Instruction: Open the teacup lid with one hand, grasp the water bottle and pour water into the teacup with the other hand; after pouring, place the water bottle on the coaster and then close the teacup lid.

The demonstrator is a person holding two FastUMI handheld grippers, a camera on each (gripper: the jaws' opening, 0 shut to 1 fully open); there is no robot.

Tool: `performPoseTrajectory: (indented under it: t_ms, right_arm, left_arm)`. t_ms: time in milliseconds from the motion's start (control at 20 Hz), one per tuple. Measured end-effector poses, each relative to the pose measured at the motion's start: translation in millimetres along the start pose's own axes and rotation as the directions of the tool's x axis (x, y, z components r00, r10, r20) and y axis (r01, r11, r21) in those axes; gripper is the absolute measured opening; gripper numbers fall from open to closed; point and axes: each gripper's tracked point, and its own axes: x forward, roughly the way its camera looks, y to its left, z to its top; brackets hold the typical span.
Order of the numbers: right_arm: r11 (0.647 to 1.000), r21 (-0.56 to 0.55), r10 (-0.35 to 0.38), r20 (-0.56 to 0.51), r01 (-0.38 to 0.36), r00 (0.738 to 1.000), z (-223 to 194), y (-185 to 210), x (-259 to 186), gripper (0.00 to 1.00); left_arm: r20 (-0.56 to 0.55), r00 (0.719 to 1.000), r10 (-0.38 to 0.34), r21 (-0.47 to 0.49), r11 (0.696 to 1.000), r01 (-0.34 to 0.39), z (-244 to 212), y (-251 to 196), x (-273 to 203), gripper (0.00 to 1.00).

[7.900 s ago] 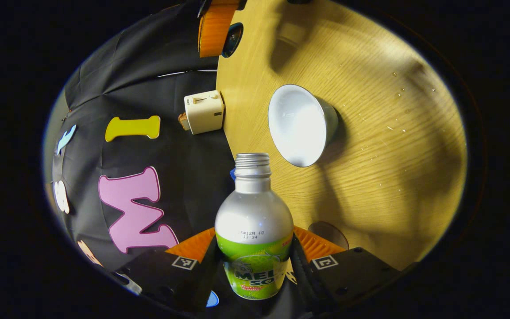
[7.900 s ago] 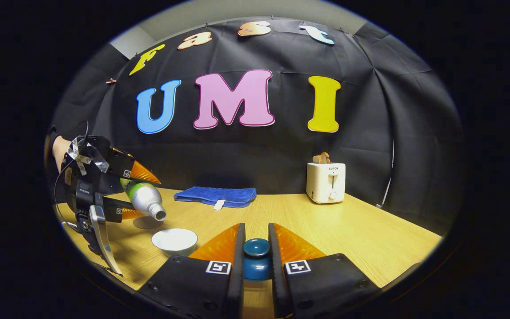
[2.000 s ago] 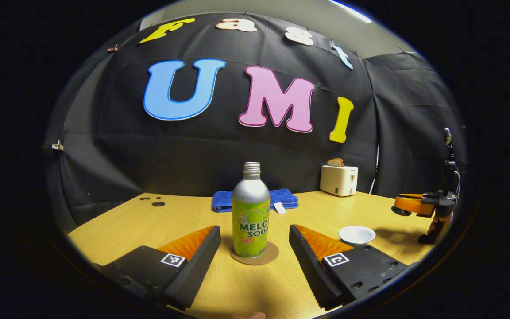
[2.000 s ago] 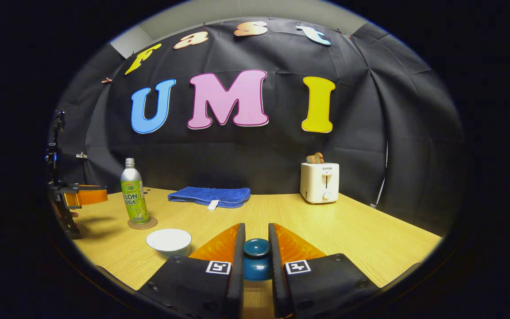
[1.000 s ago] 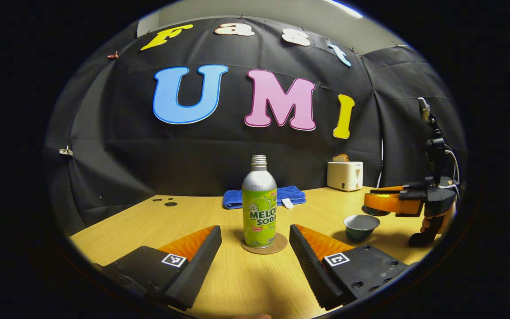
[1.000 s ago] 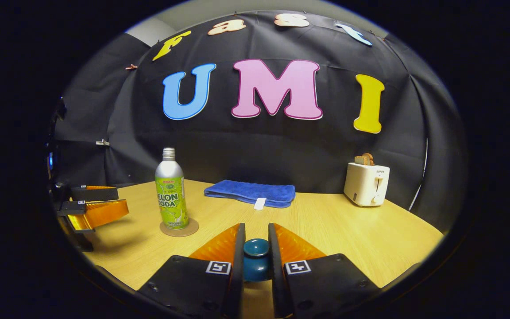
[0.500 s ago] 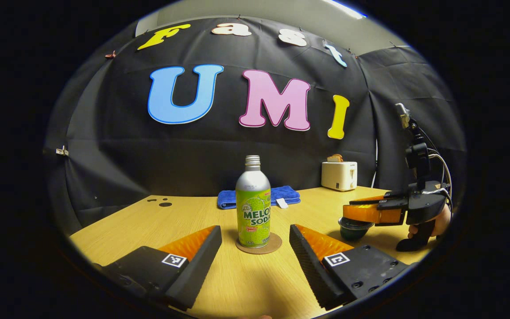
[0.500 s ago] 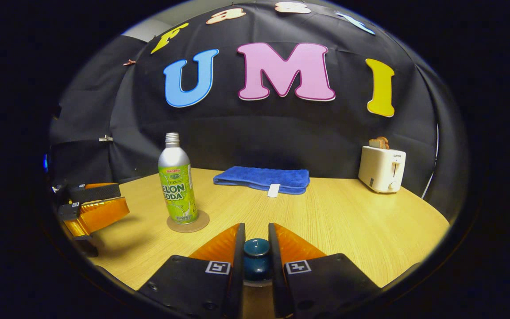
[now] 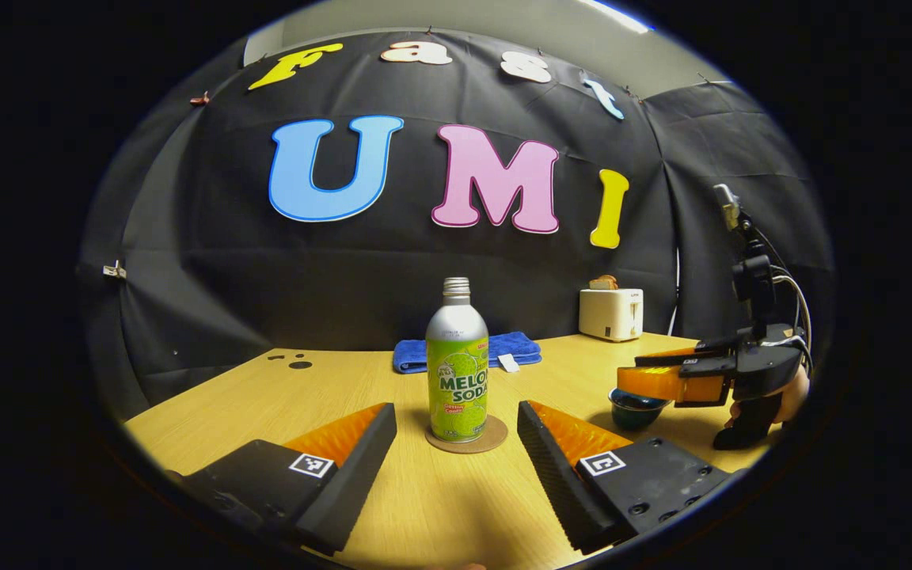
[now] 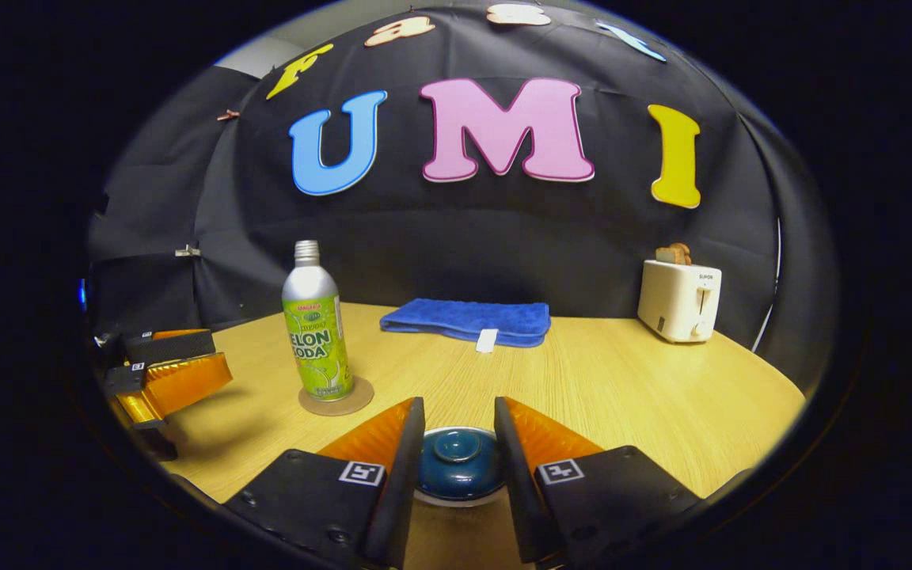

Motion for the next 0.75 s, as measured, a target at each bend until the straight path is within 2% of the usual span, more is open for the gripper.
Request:
performPoseTrajectory:
  t_ms: [50, 150, 250, 550, 650, 750]
  right_arm:
    - [1.0, -0.014, -0.014, 0.025, 0.014, 1.0, 3, -4, -6, 0.53]
    - [0.999, -0.026, -0.032, 0.063, 0.034, 0.997, 7, -8, -16, 0.76]
    - [0.999, -0.008, -0.052, 0.089, 0.053, 0.995, 9, -14, -28, 0.88]
    - [0.993, 0.067, -0.104, 0.098, 0.098, 0.99, 7, -37, -54, 0.94]
    - [0.99, 0.072, -0.131, 0.117, 0.124, 0.984, 9, -44, -61, 0.95]
    - [0.987, 0.061, -0.158, 0.12, 0.152, 0.98, 8, -49, -64, 0.96]
  left_arm:
    - [-0.001, 1.0, 0.012, 0.0, 1.0, -0.012, 0, 1, -1, 0.97]
    - [-0.002, 0.999, 0.045, -0.001, 0.999, -0.045, 1, 5, -5, 0.97]
    - [-0.003, 0.996, 0.084, -0.001, 0.996, -0.084, 1, 8, -7, 0.97]
    - [-0.005, 0.987, 0.158, -0.002, 0.988, -0.158, 1, 5, -14, 0.97]
    - [-0.008, 0.976, 0.22, -0.002, 0.976, -0.22, 0, 13, -16, 0.97]
    - [-0.009, 0.968, 0.25, -0.003, 0.968, -0.25, 0, 15, -18, 0.97]
